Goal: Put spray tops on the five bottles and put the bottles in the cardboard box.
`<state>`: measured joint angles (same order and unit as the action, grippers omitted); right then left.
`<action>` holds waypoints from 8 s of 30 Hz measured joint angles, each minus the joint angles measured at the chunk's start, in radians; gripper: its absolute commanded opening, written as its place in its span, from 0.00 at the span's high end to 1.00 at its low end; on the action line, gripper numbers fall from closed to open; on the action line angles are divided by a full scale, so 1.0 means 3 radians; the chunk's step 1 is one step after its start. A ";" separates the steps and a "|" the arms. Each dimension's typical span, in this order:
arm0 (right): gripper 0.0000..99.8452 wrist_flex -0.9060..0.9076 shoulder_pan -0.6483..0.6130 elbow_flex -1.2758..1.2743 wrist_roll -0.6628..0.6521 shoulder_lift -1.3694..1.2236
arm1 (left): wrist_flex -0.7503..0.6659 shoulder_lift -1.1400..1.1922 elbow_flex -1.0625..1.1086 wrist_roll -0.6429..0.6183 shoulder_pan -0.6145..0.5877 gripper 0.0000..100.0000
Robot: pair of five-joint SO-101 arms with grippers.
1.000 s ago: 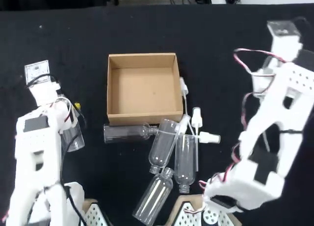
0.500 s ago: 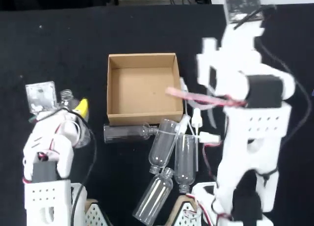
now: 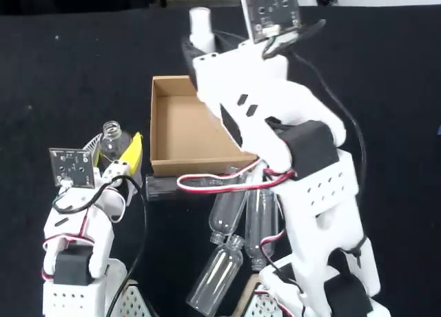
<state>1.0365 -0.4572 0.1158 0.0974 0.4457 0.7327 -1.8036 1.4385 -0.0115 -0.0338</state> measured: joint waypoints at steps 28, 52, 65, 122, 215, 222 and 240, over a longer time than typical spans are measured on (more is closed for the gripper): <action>0.99 -0.1279 -0.0271 -0.1054 0.0286 0.0757 | -0.2199 -0.0036 0.0788 0.0000 0.0015 0.97; 0.99 -0.1698 -0.0440 -0.1458 0.0286 0.1238 | -0.2199 -0.0036 0.0798 0.0005 0.0619 0.97; 0.99 -0.1703 -0.0747 -0.1524 0.0286 0.1268 | -0.2010 -0.0036 0.0798 0.0005 0.0675 0.97; 0.89 -0.1187 -0.0777 -0.1785 -0.0220 0.1371 | -0.2041 -0.0036 0.0798 0.0000 0.0936 0.97; 0.89 -0.2879 0.1821 -0.4690 -0.0220 0.1371 | -0.5268 0.5795 -0.1366 -0.0015 0.0404 0.96; 0.89 -0.2879 0.1821 -0.4690 -0.0220 0.1371 | -0.5268 0.5964 -0.1483 -0.0015 0.0399 0.97; 0.89 -0.2879 0.1821 -0.4690 -0.0220 0.1371 | -0.5948 0.6935 -0.2025 0.0000 0.0384 0.97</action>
<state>0.1726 0.0890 -1.2912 0.0315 0.8569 -1.0518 0.2770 0.8309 -0.0115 0.0813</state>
